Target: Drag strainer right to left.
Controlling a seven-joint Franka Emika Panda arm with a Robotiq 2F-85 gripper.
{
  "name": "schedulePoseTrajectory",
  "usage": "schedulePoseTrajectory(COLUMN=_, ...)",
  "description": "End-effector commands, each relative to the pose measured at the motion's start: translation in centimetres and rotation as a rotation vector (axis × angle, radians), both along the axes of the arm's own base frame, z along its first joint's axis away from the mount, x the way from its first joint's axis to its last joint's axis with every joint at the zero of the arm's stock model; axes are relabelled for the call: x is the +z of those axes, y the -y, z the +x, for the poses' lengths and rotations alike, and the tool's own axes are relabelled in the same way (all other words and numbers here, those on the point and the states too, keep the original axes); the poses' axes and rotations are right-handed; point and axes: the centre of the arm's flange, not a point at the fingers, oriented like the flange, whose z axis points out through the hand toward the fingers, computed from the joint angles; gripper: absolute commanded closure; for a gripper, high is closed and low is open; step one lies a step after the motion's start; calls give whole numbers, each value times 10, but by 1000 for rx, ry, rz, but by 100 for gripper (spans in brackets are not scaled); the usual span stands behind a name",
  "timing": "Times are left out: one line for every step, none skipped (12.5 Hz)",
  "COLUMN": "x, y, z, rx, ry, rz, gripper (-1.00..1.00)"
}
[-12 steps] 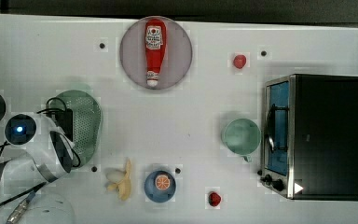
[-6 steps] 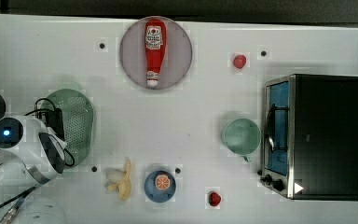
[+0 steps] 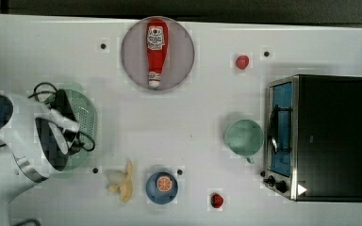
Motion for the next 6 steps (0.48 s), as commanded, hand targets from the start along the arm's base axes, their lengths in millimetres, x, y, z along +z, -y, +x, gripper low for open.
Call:
schedulePoseTrajectory(x=144, y=136, z=53, rx=107, ry=104, rz=114, gripper=-100)
schedulePoseTrajectory(x=173, y=182, z=53, rx=133, ry=111, rz=126, gripper=-100)
schedulePoseTrajectory(x=198, y=227, z=51, rx=167, ry=124, rz=131, gripper=-100)
schedulePoseTrajectory(x=218, y=271, z=46, rx=187, ry=128, rz=118, gripper=-100)
schedulePoseTrajectory(x=233, y=312, z=40, rx=180, ry=128, rz=85, gripper=-100)
schedulePoseTrajectory(x=244, y=345, z=31, rx=185, ry=115, rz=50, gripper=-100)
